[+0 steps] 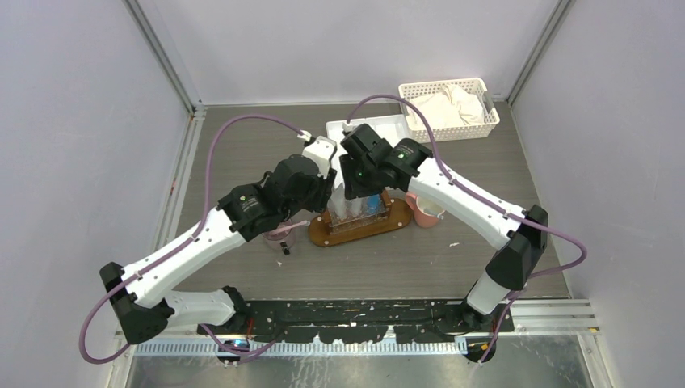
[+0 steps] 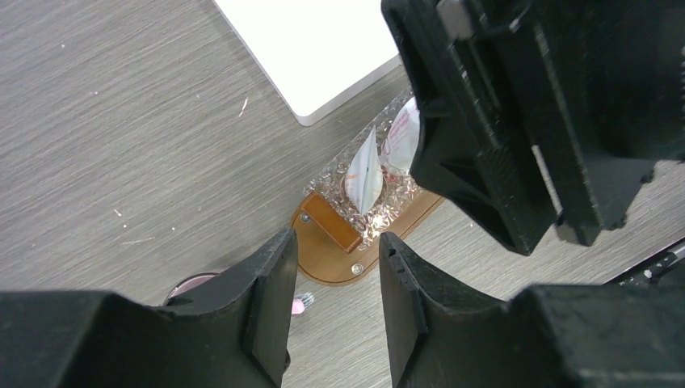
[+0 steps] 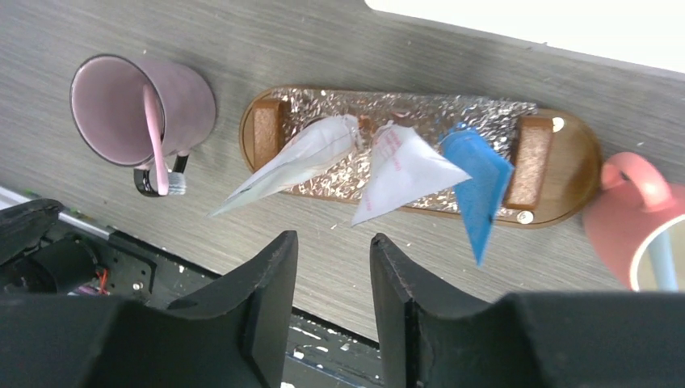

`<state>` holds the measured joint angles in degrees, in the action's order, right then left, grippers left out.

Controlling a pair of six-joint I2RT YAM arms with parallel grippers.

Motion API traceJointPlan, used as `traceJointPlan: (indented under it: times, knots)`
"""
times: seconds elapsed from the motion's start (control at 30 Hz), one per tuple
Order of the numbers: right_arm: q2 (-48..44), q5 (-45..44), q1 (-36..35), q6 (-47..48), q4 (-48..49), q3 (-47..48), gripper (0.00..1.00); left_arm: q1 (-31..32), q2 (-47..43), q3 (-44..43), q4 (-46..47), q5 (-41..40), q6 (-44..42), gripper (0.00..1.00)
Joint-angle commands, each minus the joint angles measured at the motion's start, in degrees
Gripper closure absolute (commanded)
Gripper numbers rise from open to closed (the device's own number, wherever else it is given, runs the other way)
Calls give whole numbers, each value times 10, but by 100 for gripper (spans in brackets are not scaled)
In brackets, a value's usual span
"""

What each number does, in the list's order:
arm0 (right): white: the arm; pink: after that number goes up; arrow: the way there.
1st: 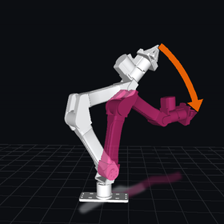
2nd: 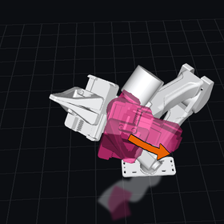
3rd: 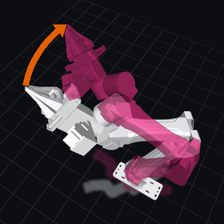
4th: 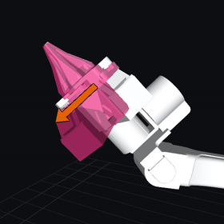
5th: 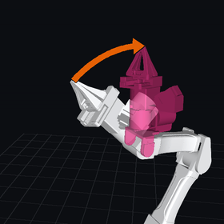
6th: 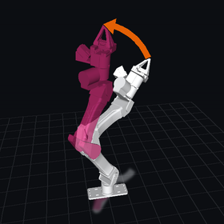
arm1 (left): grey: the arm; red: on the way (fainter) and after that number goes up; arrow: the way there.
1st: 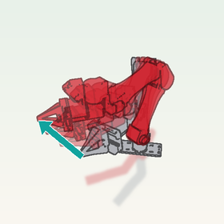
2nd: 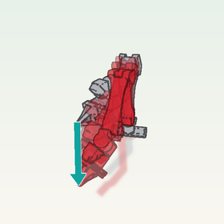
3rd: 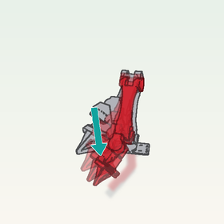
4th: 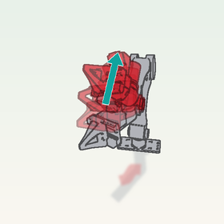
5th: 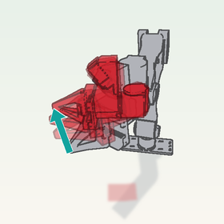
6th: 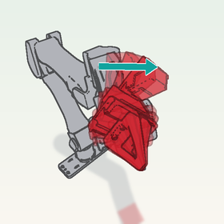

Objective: Prepare toiletry sets of a toothbrush and toothpaste on the tray

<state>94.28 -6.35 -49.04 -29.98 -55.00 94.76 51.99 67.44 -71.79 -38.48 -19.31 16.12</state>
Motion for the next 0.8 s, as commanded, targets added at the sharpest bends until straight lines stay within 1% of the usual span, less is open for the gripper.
traceJointPlan:
  times: [0.0, 0.23, 0.43, 0.7, 0.77]
  knots:
    - [-31, -60, 0, 15, -30, 55, 55, -4, -14, -2, 2, -9, -1, 57]
    - [-13, -85, 7, 17, -39, 69, 52, -4, -16, -2, -1, -7, -3, 58]
    - [7, -92, 10, 21, -41, 73, 57, -6, -23, 4, -2, -10, -4, 57]
    - [28, -89, 14, 24, -34, 76, 57, -7, -27, 8, -2, -9, -3, 58]
    - [34, -87, 15, 24, -31, 76, 59, -7, -27, 9, -2, -8, -3, 57]
